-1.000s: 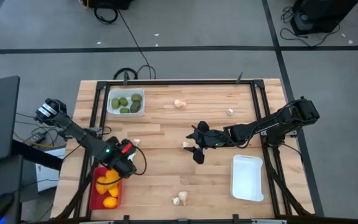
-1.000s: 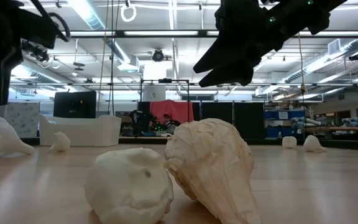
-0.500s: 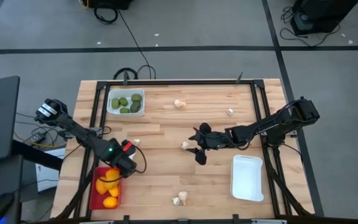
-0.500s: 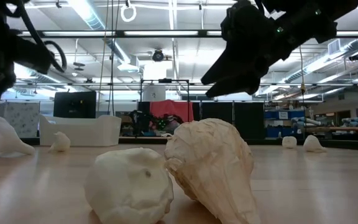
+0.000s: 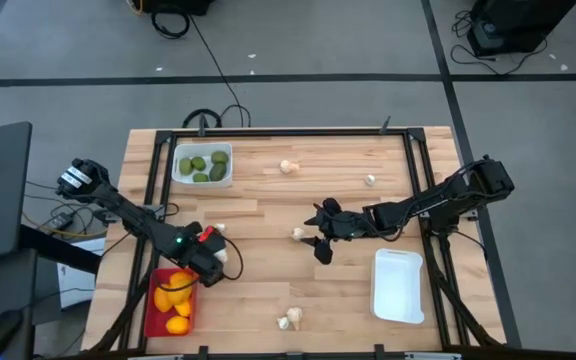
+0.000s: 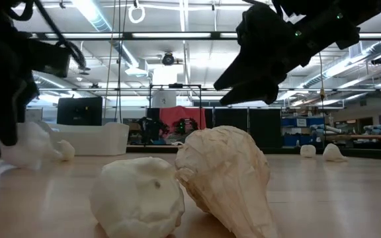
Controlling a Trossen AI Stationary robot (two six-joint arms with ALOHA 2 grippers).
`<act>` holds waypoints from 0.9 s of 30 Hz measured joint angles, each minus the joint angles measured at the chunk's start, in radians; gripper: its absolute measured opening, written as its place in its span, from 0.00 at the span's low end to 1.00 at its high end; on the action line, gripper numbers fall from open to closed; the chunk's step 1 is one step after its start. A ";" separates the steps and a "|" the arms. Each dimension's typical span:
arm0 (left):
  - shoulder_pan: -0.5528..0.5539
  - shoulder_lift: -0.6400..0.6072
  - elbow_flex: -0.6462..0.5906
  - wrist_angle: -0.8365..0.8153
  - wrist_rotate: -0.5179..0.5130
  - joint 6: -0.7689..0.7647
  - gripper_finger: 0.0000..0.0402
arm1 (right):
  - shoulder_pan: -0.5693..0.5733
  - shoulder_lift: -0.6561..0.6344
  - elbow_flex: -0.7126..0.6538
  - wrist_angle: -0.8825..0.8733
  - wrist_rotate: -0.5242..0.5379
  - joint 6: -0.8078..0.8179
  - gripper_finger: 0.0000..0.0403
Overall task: Sort produce into baskets
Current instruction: Put the left big white garlic into the bottom white bin
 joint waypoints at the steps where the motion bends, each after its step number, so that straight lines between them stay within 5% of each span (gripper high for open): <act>1: 0.000 0.000 0.000 0.026 -0.004 0.012 0.46 | 0.002 0.000 0.000 0.013 -0.001 0.001 0.69; 8: 0.000 0.000 0.000 0.268 -0.108 0.137 0.42 | 0.022 0.001 0.000 0.106 -0.022 -0.005 0.69; 15: 0.010 0.000 0.000 0.537 -0.392 0.257 0.42 | 0.066 0.001 0.000 0.180 -0.024 -0.084 0.69; 27: 0.127 0.001 0.000 0.906 -0.478 0.598 0.42 | 0.127 0.002 0.000 0.286 0.086 -0.308 0.69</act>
